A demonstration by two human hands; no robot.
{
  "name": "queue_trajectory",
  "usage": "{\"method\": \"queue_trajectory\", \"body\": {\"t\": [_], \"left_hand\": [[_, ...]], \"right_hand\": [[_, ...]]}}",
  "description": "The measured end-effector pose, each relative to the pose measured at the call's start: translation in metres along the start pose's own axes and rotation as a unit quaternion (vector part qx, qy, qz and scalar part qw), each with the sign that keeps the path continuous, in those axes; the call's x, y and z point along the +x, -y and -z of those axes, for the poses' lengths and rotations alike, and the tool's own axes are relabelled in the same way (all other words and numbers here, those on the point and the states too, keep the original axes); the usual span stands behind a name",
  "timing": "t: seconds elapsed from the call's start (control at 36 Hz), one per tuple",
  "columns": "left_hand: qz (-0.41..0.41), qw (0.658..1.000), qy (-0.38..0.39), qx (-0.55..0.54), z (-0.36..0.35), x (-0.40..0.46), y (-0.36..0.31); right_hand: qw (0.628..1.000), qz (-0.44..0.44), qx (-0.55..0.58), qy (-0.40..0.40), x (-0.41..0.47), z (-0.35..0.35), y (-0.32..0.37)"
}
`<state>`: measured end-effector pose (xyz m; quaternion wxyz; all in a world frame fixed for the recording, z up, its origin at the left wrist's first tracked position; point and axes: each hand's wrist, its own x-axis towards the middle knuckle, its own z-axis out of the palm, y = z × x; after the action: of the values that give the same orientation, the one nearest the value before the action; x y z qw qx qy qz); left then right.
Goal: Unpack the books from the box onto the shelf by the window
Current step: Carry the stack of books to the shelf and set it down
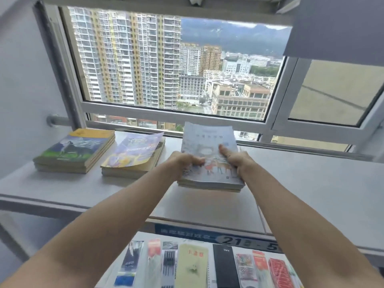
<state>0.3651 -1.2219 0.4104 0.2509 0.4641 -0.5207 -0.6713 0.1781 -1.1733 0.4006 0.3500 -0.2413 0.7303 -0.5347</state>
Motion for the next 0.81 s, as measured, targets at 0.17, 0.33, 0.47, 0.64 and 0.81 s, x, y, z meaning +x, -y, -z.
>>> {"method": "queue_trajectory", "body": {"t": [0.17, 0.33, 0.47, 0.64, 0.81], "left_hand": [[0.025, 0.985, -0.09, 0.143, 0.003, 0.02, 0.008], [0.012, 0.971, -0.117, 0.209, 0.002, 0.029, 0.004], [0.014, 0.96, -0.126, 0.25, 0.004, 0.033, 0.003], [0.007, 0.938, -0.122, 0.323, 0.004, 0.038, 0.002], [0.001, 0.902, -0.13, 0.412, 0.001, 0.036, -0.004]], "right_hand": [[0.993, -0.065, -0.098, -0.001, 0.018, -0.014, -0.015], [0.986, -0.064, -0.151, -0.013, 0.02, -0.019, -0.005], [0.978, -0.056, -0.199, -0.011, 0.019, -0.024, -0.002], [0.955, -0.023, -0.295, -0.028, 0.018, -0.022, 0.006], [0.943, -0.006, -0.328, -0.055, 0.013, -0.023, 0.002]]}}
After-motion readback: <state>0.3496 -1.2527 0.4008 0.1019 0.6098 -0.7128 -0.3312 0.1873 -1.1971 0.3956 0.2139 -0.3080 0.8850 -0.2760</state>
